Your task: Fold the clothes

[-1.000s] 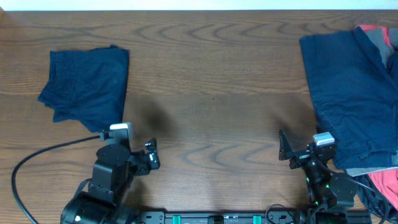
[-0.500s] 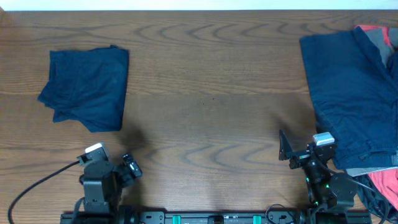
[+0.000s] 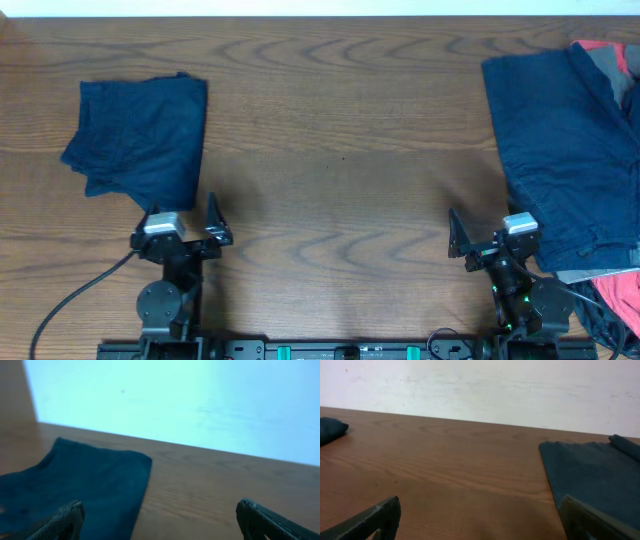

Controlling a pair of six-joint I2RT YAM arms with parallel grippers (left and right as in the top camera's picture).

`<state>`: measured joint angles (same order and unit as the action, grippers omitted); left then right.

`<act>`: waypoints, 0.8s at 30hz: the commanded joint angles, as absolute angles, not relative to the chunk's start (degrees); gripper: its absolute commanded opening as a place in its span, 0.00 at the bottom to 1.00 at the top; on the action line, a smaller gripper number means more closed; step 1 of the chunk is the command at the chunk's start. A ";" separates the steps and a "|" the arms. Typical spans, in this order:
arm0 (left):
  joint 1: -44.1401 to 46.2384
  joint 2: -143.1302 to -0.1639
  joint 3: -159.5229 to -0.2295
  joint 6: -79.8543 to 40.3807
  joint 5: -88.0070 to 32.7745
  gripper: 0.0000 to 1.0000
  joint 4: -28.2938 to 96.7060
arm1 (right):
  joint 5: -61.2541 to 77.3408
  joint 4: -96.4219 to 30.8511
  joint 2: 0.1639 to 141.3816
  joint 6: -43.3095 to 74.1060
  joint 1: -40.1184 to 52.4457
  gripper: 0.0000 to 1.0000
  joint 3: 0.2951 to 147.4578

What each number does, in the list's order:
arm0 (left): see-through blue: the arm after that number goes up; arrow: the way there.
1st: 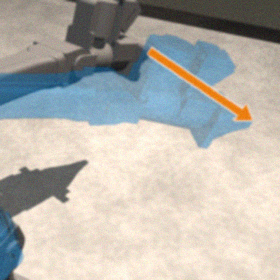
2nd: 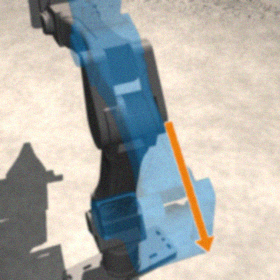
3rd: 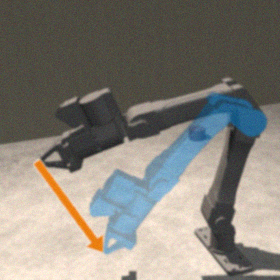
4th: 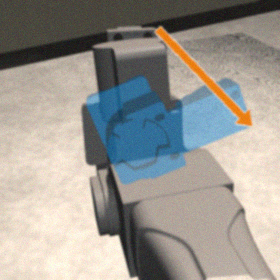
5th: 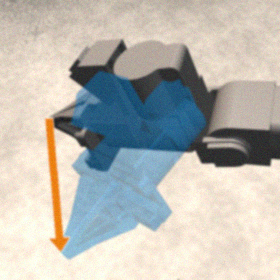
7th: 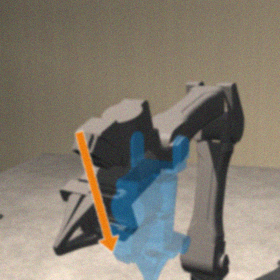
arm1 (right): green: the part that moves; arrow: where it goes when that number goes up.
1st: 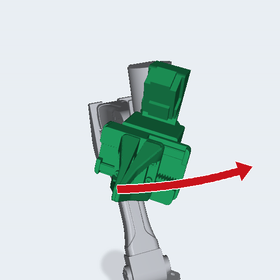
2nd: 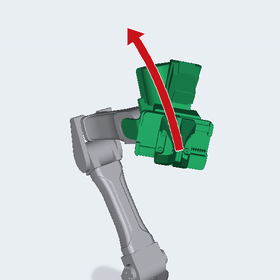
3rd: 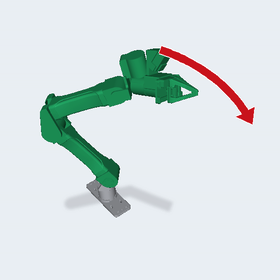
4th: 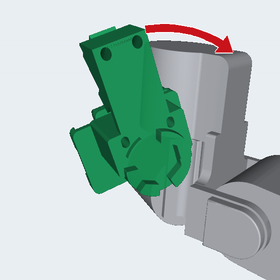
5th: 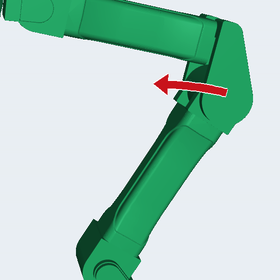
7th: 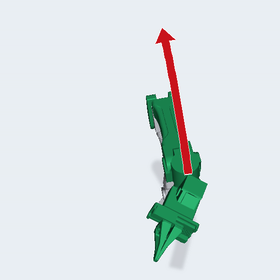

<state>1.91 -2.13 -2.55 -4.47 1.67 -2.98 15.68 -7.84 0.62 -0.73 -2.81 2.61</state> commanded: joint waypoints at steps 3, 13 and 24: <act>1.69 -0.08 -0.23 0.16 -5.74 0.98 1.83 | 15.90 -7.75 0.32 -1.78 -2.22 0.99 2.39; 1.74 -0.27 -0.23 -0.01 -6.00 0.98 3.60 | 15.90 -7.75 0.32 -1.78 -2.22 0.99 2.39; 1.74 -0.27 -0.23 -0.01 -6.00 0.98 3.60 | 15.90 -7.75 0.32 -1.78 -2.22 0.99 2.39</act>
